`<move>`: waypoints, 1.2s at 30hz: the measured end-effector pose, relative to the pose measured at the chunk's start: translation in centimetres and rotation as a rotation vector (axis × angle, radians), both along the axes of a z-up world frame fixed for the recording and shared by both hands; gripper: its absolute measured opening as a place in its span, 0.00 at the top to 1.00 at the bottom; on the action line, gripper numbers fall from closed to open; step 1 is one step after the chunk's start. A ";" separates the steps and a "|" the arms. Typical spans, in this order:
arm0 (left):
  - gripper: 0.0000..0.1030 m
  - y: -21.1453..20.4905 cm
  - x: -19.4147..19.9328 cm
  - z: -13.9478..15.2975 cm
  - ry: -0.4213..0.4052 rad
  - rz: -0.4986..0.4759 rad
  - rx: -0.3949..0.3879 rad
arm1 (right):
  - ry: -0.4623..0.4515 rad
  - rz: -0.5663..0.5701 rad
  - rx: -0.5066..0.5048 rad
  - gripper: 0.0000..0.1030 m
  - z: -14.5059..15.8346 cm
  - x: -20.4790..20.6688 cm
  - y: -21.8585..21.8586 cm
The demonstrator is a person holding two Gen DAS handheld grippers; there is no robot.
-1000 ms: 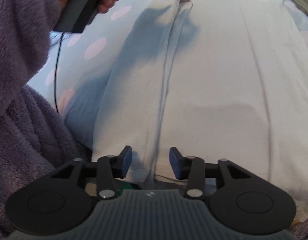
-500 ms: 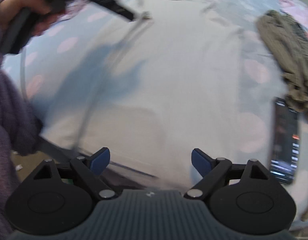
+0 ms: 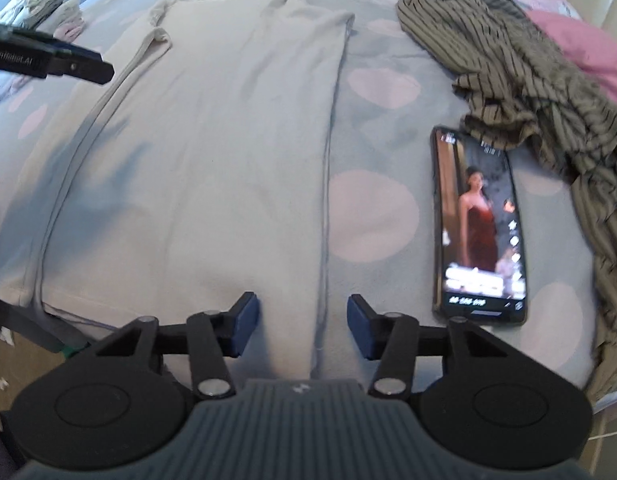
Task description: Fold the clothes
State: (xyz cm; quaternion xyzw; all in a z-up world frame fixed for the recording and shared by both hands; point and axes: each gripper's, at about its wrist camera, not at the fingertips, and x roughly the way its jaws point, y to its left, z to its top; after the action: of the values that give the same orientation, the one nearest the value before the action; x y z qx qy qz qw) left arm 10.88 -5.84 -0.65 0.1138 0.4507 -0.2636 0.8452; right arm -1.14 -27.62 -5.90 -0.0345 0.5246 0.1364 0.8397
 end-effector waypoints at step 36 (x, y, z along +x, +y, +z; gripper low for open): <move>0.52 -0.9 9.3 0.3 0.200 0.094 -0.161 | -0.045 0.332 -0.173 0.88 2.7 -1.1 15.8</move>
State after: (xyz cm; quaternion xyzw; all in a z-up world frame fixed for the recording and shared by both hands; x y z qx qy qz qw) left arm 20.14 -6.73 -0.38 -0.0026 0.5152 -0.2689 0.8138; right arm -2.28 -11.82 -3.17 -0.1960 0.5025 0.2266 0.8110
